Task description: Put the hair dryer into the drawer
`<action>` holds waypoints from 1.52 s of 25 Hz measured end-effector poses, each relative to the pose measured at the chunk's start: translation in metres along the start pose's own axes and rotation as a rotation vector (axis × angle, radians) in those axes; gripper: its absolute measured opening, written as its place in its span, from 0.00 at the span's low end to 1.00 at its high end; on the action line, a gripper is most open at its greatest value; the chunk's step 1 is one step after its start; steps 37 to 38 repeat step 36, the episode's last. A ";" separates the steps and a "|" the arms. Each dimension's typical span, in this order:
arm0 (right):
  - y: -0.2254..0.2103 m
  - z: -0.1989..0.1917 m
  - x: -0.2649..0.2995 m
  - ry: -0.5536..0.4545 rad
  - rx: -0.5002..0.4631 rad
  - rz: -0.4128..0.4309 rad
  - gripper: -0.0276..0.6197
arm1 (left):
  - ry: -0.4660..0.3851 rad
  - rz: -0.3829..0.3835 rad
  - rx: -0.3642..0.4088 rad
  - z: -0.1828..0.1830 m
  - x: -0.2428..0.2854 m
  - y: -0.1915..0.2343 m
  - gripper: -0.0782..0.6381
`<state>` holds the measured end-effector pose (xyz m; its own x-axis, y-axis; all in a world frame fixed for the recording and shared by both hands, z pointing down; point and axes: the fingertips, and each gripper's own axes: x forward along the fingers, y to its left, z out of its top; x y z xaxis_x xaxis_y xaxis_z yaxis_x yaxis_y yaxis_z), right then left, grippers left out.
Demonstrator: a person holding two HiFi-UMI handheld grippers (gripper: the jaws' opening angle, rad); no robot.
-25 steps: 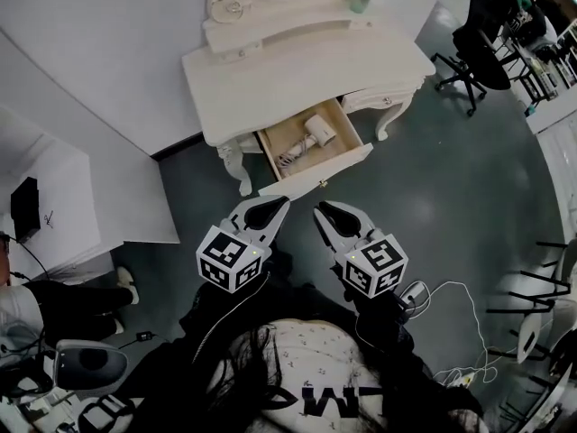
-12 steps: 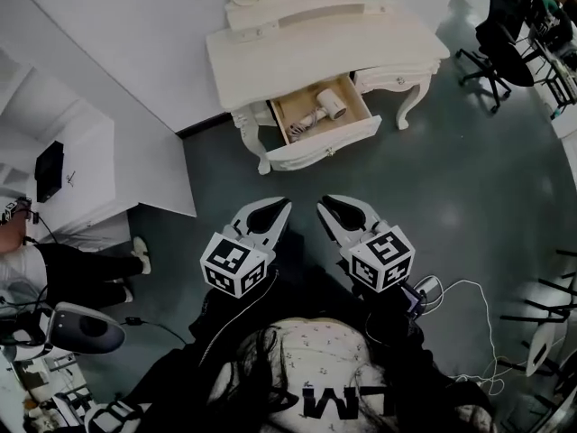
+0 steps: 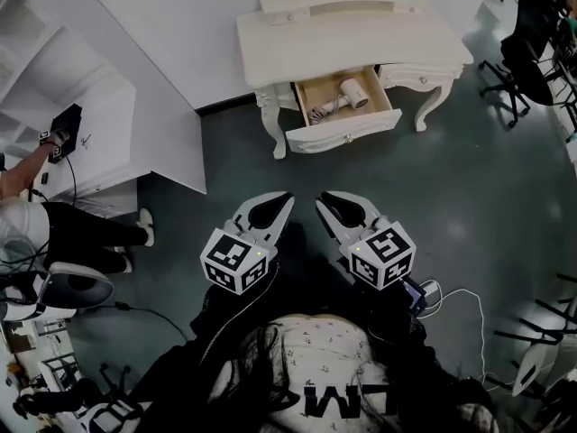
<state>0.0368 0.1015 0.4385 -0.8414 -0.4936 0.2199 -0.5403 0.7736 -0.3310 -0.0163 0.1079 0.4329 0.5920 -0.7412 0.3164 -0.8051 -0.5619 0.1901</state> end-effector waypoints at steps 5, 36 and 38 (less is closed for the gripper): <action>0.015 -0.005 0.004 0.024 -0.024 0.046 0.13 | -0.011 0.031 -0.013 -0.003 -0.012 0.002 0.11; 0.036 -0.011 -0.016 0.034 -0.071 0.038 0.12 | -0.043 -0.011 0.028 -0.001 -0.023 -0.029 0.11; 0.036 -0.011 -0.016 0.034 -0.071 0.038 0.12 | -0.043 -0.011 0.028 -0.001 -0.023 -0.029 0.11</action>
